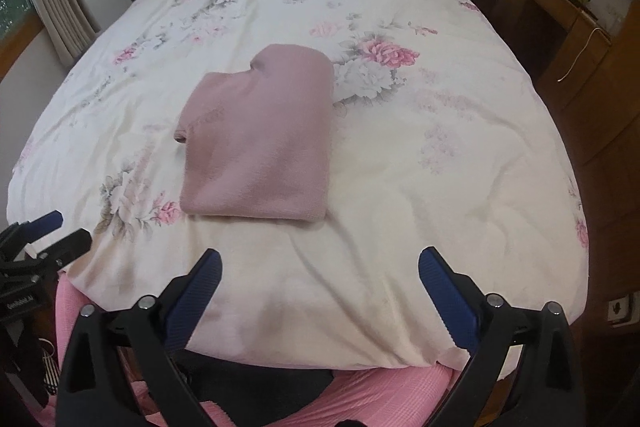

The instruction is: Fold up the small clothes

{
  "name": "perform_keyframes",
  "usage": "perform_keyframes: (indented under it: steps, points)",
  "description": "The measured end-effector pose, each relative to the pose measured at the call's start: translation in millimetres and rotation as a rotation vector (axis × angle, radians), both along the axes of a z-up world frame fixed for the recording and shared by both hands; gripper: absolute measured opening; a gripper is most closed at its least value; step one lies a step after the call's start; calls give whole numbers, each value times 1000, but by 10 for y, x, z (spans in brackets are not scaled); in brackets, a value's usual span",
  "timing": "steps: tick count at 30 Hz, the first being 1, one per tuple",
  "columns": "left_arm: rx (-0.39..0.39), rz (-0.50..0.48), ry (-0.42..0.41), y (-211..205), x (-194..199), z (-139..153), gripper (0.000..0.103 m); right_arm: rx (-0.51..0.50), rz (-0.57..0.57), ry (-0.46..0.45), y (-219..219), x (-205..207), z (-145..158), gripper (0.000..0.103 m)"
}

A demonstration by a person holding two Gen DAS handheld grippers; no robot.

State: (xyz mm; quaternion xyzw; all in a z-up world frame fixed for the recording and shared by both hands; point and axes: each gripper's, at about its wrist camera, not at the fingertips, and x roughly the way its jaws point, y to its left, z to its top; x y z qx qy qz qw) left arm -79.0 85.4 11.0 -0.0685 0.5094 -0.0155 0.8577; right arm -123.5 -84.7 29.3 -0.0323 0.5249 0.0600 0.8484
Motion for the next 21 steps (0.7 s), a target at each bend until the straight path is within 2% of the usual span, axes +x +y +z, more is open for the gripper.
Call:
perform_keyframes:
  steps: [5,21]
  points:
    - [43,-14,-30,-59,-63,101,90,-7,-2,-16,9,-45,58,99]
    - [63,-11,-60,-115,-125,193,90,-27,-9,-34,-14,-105,170,99]
